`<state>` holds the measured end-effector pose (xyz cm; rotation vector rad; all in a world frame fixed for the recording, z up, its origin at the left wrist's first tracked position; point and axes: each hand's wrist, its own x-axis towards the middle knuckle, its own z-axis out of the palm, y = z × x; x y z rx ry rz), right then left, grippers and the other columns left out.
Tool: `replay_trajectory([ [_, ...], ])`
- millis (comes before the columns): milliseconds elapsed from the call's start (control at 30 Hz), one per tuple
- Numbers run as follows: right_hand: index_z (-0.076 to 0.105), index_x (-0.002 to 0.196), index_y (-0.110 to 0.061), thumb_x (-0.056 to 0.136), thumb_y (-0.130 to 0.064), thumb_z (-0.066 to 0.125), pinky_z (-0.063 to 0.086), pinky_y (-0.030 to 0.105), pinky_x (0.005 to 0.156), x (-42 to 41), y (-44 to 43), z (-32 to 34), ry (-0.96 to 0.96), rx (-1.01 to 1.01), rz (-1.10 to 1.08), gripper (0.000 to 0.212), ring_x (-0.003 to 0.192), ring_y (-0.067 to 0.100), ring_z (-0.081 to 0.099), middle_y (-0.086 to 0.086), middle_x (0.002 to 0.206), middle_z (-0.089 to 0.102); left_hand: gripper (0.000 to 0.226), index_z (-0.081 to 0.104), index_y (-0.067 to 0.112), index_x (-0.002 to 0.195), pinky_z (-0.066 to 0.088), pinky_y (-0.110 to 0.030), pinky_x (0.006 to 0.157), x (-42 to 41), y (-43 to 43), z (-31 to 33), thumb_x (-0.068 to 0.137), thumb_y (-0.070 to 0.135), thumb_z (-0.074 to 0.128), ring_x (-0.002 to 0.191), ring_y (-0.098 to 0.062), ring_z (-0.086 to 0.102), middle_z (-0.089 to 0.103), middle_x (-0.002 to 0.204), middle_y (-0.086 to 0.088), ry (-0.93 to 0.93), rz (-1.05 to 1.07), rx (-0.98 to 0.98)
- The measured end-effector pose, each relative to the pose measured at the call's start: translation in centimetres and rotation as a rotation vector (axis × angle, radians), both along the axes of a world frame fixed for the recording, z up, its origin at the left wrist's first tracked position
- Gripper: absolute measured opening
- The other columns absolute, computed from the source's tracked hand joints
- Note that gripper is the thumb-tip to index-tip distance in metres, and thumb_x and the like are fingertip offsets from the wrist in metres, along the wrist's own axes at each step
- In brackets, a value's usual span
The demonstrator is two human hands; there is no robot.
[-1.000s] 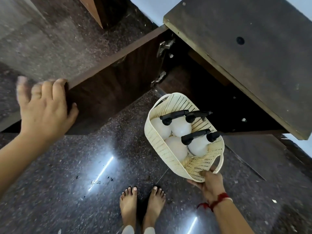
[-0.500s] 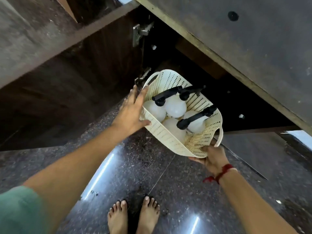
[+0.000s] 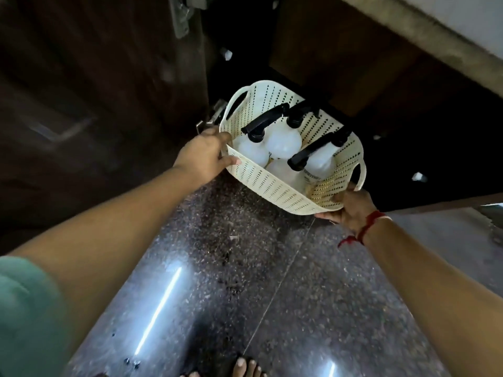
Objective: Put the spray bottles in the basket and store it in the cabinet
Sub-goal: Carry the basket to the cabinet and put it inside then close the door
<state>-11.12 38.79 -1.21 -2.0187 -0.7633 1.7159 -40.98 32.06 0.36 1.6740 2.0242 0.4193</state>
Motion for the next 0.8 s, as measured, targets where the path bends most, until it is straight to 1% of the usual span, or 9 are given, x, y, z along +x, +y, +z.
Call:
replay_trajectory([
  [100, 0.059, 0.1, -0.014, 0.086, 0.014, 0.041, 0.055, 0.042, 0.049, 0.2, 1.0, -1.1, 0.011, 0.008, -0.041, 0.036, 0.078, 0.03, 0.067, 0.01, 0.093, 0.067, 0.033, 0.061, 0.013, 0.109, 0.052, -0.039, 0.087, 0.2, 1.0, -1.1, 0.084, 0.032, 0.07, 0.109, -0.027, 0.056, 0.053, 0.121, -0.006, 0.008, 0.017, 0.012],
  [200, 0.059, 0.098, -0.014, 0.086, 0.014, 0.041, 0.055, 0.044, 0.05, 0.3, 2.5, -1.3, 0.013, 0.033, -0.054, 0.035, 0.08, 0.03, 0.066, 0.012, 0.103, 0.066, 0.035, 0.062, 0.015, 0.109, 0.049, -0.035, 0.081, 0.3, 2.2, -1.8, 0.083, 0.036, 0.07, 0.109, -0.025, 0.056, 0.053, 0.121, -0.004, 0.009, 0.049, 0.008],
  [267, 0.057, 0.106, -0.013, 0.086, 0.014, 0.041, 0.055, 0.044, 0.049, 0.1, 3.5, -1.1, 0.011, 0.047, -0.041, 0.037, 0.082, 0.031, 0.065, 0.013, 0.11, 0.064, 0.035, 0.062, 0.017, 0.109, 0.046, -0.033, 0.076, 0.3, 3.0, -2.0, 0.083, 0.039, 0.069, 0.11, -0.024, 0.056, 0.054, 0.12, -0.001, 0.027, 0.05, 0.01],
  [333, 0.054, 0.121, -0.011, 0.087, 0.013, 0.041, 0.055, 0.044, 0.051, 0.0, 4.5, -0.8, 0.005, 0.053, -0.013, 0.044, 0.096, 0.036, 0.064, 0.014, 0.121, 0.061, 0.034, 0.062, 0.02, 0.109, 0.043, -0.032, 0.073, 0.5, 3.8, -2.0, 0.083, 0.041, 0.068, 0.11, -0.023, 0.056, 0.054, 0.121, 0.001, 0.048, 0.068, 0.011],
  [400, 0.051, 0.129, -0.012, 0.088, 0.011, 0.04, 0.054, 0.045, 0.055, 0.0, 5.4, -0.6, 0.001, 0.051, 0.005, 0.048, 0.109, 0.039, 0.06, 0.015, 0.129, 0.059, 0.033, 0.062, 0.02, 0.109, 0.042, -0.032, 0.072, 0.9, 4.7, -1.9, 0.084, 0.041, 0.067, 0.11, -0.025, 0.056, 0.054, 0.122, 0.0, 0.07, 0.087, 0.017],
  [533, 0.049, 0.131, -0.012, 0.092, 0.006, 0.038, 0.052, 0.05, 0.068, 0.1, 7.1, 0.0, 0.021, 0.054, -0.024, 0.044, 0.113, 0.038, 0.058, 0.016, 0.132, 0.058, 0.033, 0.061, 0.019, 0.111, 0.047, -0.035, 0.078, 1.6, 6.9, -1.6, 0.086, 0.04, 0.066, 0.109, -0.026, 0.058, 0.054, 0.124, -0.003, 0.1, 0.082, 0.007],
  [633, 0.048, 0.132, -0.012, 0.092, 0.005, 0.035, 0.051, 0.048, 0.07, 0.2, 8.4, 0.1, 0.02, 0.05, -0.016, 0.046, 0.108, 0.035, 0.059, 0.015, 0.128, 0.059, 0.035, 0.06, 0.018, 0.11, 0.048, -0.036, 0.078, 1.8, 8.7, -1.4, 0.086, 0.042, 0.066, 0.109, -0.028, 0.058, 0.055, 0.123, -0.004, 0.121, 0.064, -0.009],
  [733, 0.051, 0.123, -0.012, 0.094, 0.0, 0.037, 0.051, 0.043, 0.058, 0.2, 9.7, 0.4, 0.029, 0.046, 0.003, 0.034, 0.088, 0.028, 0.064, 0.012, 0.114, 0.062, 0.035, 0.059, 0.016, 0.108, 0.048, -0.037, 0.077, 2.0, 10.1, -1.7, 0.087, 0.044, 0.064, 0.106, -0.029, 0.059, 0.055, 0.12, -0.005, 0.149, 0.061, 0.007],
  [800, 0.053, 0.117, -0.011, 0.095, -0.006, 0.041, 0.052, 0.041, 0.053, 0.2, 10.5, 0.6, 0.017, 0.034, 0.036, 0.026, 0.079, 0.025, 0.064, 0.012, 0.107, 0.064, 0.033, 0.057, 0.015, 0.104, 0.051, -0.039, 0.077, 2.4, 10.7, -2.0, 0.087, 0.043, 0.063, 0.104, -0.03, 0.06, 0.055, 0.118, -0.006, 0.153, 0.069, 0.027],
])
